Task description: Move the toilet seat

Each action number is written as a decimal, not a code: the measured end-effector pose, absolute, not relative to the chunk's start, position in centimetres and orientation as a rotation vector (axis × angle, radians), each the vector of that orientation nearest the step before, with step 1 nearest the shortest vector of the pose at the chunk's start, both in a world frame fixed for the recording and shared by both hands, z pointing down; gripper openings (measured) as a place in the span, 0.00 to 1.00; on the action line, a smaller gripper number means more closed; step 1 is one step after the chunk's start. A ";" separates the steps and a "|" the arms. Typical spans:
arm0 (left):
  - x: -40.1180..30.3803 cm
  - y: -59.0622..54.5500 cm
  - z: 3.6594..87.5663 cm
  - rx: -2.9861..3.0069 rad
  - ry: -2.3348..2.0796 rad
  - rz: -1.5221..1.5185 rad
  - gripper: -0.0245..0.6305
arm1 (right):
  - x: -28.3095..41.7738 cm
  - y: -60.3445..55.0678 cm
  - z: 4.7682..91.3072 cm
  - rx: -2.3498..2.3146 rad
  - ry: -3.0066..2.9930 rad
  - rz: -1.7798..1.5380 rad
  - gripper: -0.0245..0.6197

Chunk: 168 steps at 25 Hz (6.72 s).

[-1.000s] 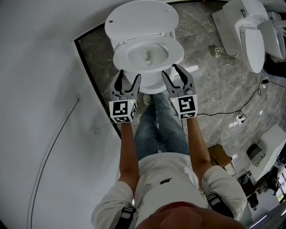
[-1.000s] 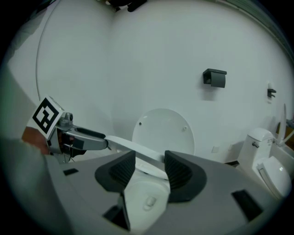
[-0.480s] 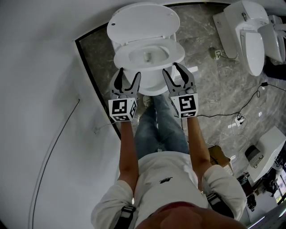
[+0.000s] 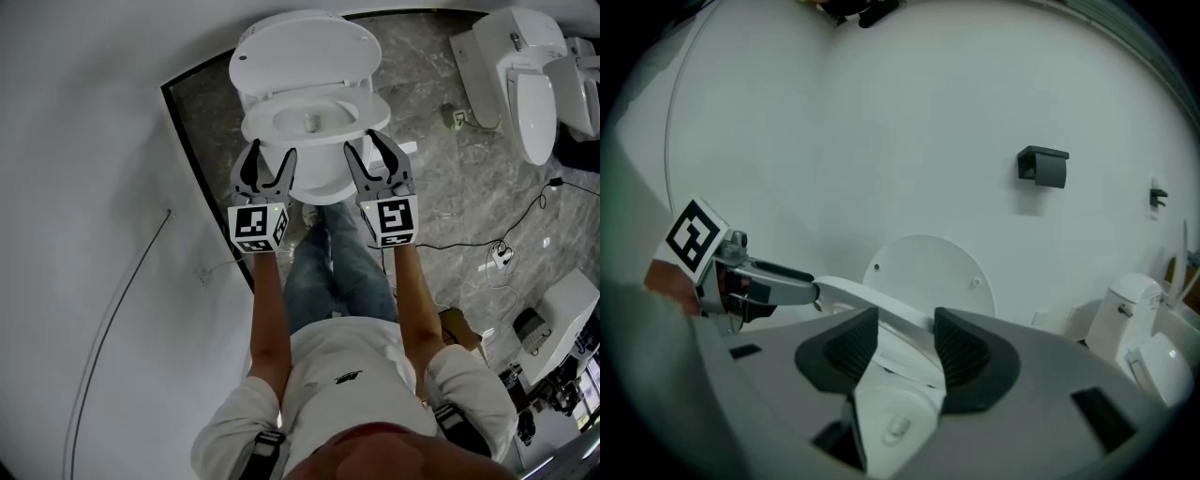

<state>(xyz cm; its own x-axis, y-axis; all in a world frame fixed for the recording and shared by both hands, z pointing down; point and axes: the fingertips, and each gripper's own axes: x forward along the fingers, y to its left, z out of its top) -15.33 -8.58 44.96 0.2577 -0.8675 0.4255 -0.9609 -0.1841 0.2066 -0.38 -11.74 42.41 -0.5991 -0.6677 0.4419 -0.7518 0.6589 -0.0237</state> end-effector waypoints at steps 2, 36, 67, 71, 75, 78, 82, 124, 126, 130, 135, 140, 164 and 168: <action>-15.5 -8.8 44.9 2.110 -1.662 0.294 0.50 | -0.4 -11.9 42.6 1.116 -2.473 0.290 0.35; -17.1 -14.4 43.5 2.086 -1.748 0.268 0.49 | -1.8 -17.6 40.7 1.110 -2.528 0.245 0.33; -18.6 -18.7 43.2 2.046 -1.829 0.216 0.49 | -3.3 -22.0 40.3 1.106 -2.545 0.200 0.33; -18.8 -19.3 43.1 2.037 -1.837 0.207 0.49 | -3.4 -22.6 40.2 1.101 -2.545 0.199 0.33; -18.9 -19.8 43.0 2.030 -1.842 0.205 0.49 | -3.5 -23.1 40.1 1.107 -2.545 0.204 0.32; -19.1 -19.9 43.1 2.024 -1.846 0.204 0.49 | -3.5 -23.4 40.1 1.114 -2.540 0.200 0.30; -19.2 -20.4 43.1 2.019 -1.853 0.214 0.49 | -3.6 -23.9 40.2 1.113 -2.536 0.188 0.29; -18.7 -23.1 42.5 2.082 -1.888 0.409 0.42 | -5.0 -28.3 39.7 1.092 -2.521 0.084 0.29; -18.6 -23.1 42.2 2.090 -1.888 0.405 0.41 | -4.7 -28.1 39.5 1.096 -2.523 0.081 0.29; -17.9 -22.7 41.6 2.115 -1.879 0.397 0.39 | -4.5 -27.2 39.0 1.087 -2.536 0.071 0.29; -16.7 -22.1 40.7 2.166 -1.843 0.379 0.35 | -4.7 -25.6 38.1 1.050 -2.577 0.046 0.28; -15.8 -20.9 38.8 2.227 -1.835 0.334 0.24 | -4.4 -23.8 36.6 1.038 -2.621 0.023 0.18; -13.3 -14.8 35.8 2.362 -1.775 0.260 0.09 | -2.4 -16.8 34.5 1.061 -2.650 0.082 0.09; -13.4 -14.6 35.7 2.371 -1.773 0.255 0.09 | -2.5 -16.6 34.4 1.065 -2.643 0.076 0.08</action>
<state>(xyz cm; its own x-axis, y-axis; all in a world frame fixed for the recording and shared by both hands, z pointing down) -13.38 -14.62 35.65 0.2782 -0.9308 0.2369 -0.9599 -0.2785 0.0329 -2.47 -16.56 34.41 -0.6846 -0.6709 0.2850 -0.6861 0.7252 0.0589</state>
